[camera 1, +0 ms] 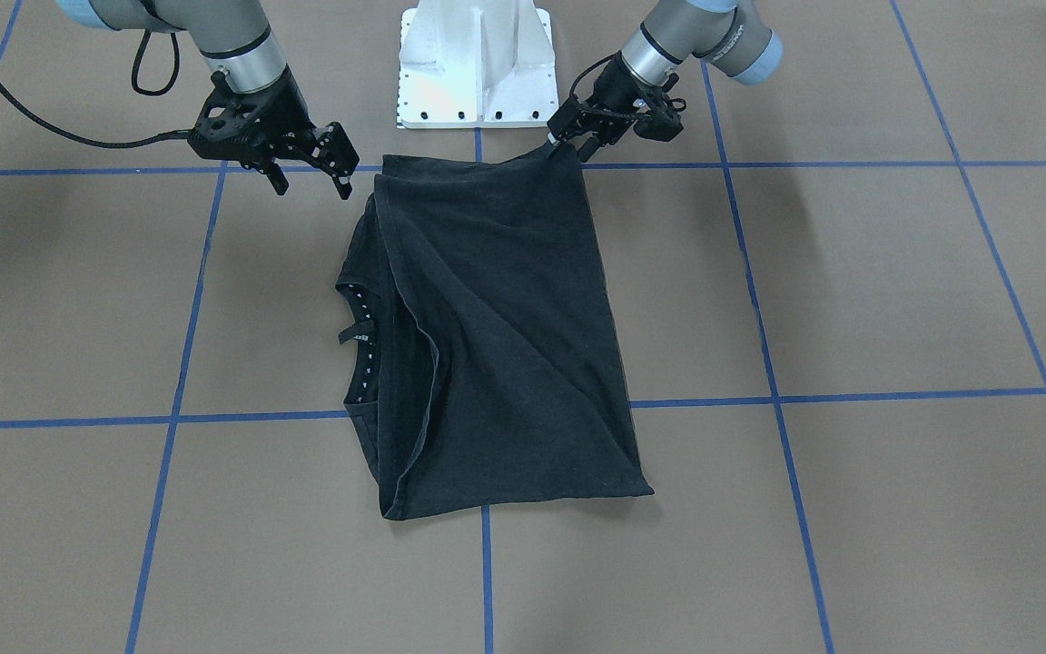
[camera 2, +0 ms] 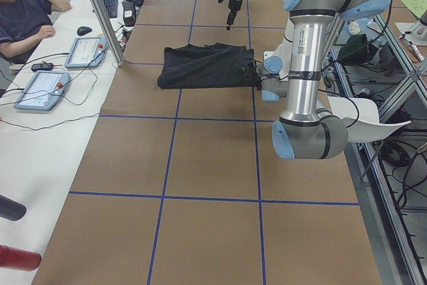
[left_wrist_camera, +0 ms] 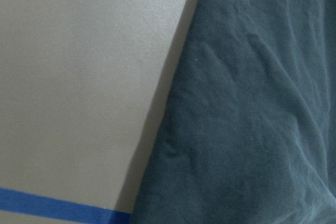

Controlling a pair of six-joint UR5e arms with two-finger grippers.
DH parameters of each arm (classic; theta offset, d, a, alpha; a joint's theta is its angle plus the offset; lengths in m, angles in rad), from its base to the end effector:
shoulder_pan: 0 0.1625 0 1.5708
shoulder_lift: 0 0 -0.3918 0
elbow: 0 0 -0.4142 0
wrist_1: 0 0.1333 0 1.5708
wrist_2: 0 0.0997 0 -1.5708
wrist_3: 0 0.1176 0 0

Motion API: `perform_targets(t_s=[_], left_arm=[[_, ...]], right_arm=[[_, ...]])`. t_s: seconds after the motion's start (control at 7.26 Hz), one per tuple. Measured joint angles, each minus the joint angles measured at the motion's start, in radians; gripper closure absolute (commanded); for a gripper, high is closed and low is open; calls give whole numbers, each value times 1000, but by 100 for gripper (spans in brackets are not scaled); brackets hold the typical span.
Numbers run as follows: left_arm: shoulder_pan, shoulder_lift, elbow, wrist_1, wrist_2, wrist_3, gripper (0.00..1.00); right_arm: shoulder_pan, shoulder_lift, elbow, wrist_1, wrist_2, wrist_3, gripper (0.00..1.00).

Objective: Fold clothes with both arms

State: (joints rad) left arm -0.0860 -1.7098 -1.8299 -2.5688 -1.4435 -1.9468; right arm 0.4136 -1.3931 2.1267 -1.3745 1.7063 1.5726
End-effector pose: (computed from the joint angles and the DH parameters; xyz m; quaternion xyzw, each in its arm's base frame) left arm 0.5535 -0.1965 0.3120 -0.0445 0.6417 -0.2148 0.7349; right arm -0.4380 -0.3205 0.2606 0.0322 -0.4503 0.1542 0.8789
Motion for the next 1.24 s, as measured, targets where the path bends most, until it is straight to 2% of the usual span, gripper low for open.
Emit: perform_targets(t_s=[0.14,0.28,0.41,0.55,0.96,1.24], left_arm=[[0,-1,4,0,0,0,30],[0,-1,5,0,0,1,41],[1,-1,5,-1,-1,1,66],[3,-1,4,-1,-2,2,100],[6,-1,-6,-1,-7,4,100],[7,-1,-11,-1,-9,5,100]], right_arm=[[0,0,0,0,0,1,0],[-1,0,-1,0,1,1,0],[-1,1,0,0,1,1,0],[-1,1,-1,0,1,1,0],[-17,7,-22,1,-8,6,1],[-68,50,-83,21,-65,67,2]])
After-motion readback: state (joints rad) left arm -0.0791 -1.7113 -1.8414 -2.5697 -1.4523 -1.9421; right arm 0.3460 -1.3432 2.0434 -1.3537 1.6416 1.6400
